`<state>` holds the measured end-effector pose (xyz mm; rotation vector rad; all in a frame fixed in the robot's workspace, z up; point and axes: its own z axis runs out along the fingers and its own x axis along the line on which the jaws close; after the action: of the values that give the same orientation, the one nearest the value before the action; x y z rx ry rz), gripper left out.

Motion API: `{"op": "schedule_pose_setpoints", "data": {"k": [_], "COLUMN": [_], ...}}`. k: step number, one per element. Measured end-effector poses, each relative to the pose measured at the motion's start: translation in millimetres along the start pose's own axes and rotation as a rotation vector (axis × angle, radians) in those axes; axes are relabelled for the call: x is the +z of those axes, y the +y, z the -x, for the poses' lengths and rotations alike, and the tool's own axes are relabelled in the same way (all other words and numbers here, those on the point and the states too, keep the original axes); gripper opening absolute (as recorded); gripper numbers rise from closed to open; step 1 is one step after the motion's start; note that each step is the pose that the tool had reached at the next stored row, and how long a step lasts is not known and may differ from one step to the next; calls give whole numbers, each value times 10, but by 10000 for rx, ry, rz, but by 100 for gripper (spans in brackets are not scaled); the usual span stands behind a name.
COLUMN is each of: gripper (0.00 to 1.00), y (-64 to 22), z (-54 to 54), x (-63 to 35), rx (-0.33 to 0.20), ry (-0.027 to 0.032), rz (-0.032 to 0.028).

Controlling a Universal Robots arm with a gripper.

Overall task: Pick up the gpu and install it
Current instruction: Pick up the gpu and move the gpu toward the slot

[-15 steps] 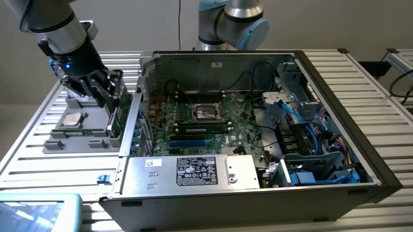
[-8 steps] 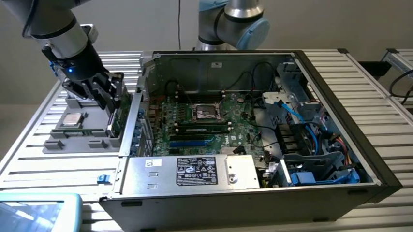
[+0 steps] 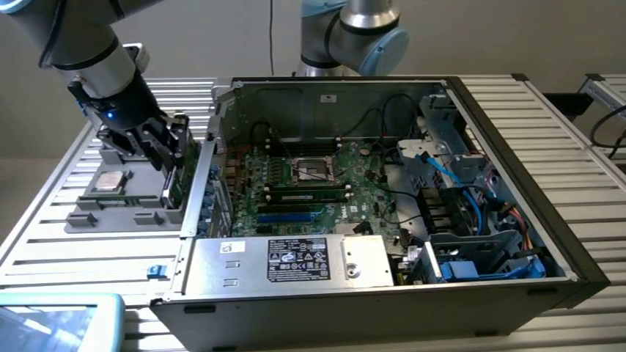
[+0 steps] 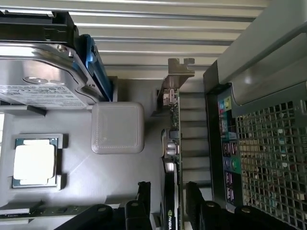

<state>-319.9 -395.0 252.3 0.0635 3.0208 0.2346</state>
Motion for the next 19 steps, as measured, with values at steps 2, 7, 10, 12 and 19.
{"op": "schedule_pose_setpoints", "data": {"k": [2,7,10,12,19], "gripper": [44,44,44,44,44], "y": [-5,-17,-23,-24,-30], "z": [12,37,55,75,110], "x": [33,124,168,183,235], "rx": [-41,-131,-127,-129,-108], "ry": [6,25,55,68,291], "rz": [15,26,26,28,39]}}
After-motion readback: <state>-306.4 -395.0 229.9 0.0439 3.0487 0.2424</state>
